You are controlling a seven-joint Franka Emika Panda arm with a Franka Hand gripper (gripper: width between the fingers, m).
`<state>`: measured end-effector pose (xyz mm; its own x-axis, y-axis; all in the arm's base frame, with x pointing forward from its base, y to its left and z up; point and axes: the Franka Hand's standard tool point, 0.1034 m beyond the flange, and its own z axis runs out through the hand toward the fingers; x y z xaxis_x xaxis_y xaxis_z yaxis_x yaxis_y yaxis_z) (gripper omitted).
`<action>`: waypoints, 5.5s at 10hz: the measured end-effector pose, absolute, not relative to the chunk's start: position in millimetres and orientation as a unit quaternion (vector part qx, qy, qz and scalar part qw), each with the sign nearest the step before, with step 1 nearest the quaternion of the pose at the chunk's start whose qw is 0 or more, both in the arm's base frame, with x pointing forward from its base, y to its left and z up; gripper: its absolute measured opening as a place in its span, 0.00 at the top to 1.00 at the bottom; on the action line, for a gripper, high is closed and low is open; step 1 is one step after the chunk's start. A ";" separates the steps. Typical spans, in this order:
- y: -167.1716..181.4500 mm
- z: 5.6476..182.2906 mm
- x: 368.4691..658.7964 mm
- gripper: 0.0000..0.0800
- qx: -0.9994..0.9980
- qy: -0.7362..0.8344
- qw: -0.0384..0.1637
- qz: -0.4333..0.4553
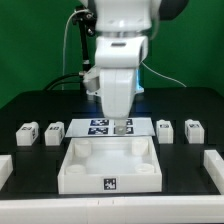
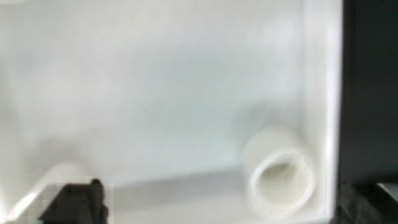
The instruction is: Assemble one leg
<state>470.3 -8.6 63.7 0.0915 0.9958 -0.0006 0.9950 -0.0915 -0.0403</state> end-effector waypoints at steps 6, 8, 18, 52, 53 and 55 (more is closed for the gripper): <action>-23.1 5.4 427.3 0.19 -0.730 -0.683 0.031 0.009; -23.1 5.1 426.9 0.20 -0.730 -0.683 0.031 0.010; -23.4 5.9 429.6 0.94 -0.730 -0.683 0.027 0.005; 116.0 77.8 455.5 0.19 -0.885 -0.462 0.015 -0.056; 123.7 78.4 450.6 0.19 -0.912 -0.405 0.021 -0.059; 124.5 77.5 449.7 0.19 -0.942 -0.328 0.029 -0.056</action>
Offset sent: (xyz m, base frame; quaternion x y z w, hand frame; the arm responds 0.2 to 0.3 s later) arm -0.0236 0.0118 -0.0467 -0.0142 0.0282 0.0380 0.9988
